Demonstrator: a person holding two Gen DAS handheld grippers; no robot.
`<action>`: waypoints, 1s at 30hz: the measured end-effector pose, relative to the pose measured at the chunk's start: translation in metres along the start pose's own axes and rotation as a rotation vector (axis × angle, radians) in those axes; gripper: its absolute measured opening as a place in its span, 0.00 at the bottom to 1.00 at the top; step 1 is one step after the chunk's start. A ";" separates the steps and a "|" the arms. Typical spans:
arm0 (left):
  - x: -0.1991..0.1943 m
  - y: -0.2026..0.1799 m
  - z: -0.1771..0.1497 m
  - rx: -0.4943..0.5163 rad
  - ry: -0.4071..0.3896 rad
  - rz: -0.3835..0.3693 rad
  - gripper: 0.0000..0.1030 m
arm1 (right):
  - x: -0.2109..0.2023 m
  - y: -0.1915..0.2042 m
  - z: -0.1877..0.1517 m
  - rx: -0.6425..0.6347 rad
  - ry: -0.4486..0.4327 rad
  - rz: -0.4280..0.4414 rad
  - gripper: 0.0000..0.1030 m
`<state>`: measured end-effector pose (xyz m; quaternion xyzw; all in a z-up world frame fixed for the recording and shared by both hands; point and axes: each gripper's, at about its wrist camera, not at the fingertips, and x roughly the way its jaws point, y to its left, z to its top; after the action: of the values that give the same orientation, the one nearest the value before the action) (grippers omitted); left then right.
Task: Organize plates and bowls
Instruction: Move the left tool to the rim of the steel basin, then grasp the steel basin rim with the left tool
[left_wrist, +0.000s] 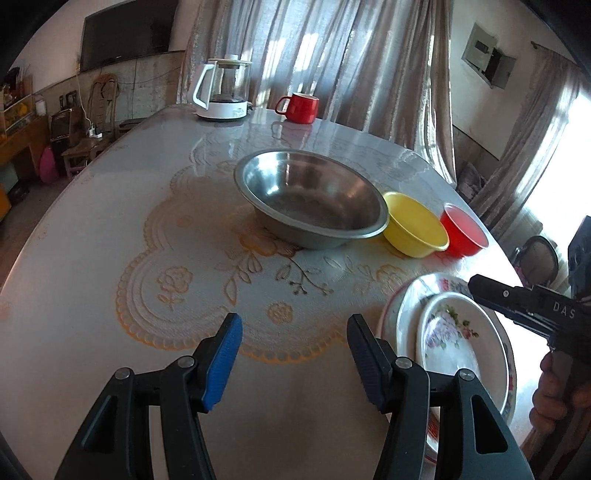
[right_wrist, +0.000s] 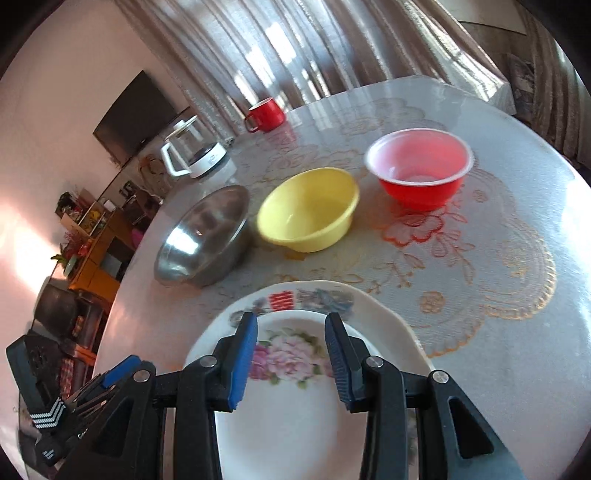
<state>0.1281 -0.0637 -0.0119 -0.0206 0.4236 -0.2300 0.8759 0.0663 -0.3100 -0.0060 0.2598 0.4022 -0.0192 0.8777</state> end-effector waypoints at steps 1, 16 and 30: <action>0.003 0.004 0.007 -0.007 -0.005 0.010 0.57 | 0.008 0.006 0.003 -0.006 0.011 0.015 0.37; 0.049 0.041 0.076 -0.129 -0.015 0.028 0.57 | 0.109 0.043 0.059 0.055 0.101 0.059 0.37; 0.086 0.022 0.082 -0.015 0.020 -0.017 0.29 | 0.143 0.067 0.062 -0.165 0.134 -0.096 0.31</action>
<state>0.2446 -0.0931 -0.0273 -0.0285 0.4339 -0.2342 0.8695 0.2225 -0.2563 -0.0451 0.1677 0.4720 -0.0104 0.8654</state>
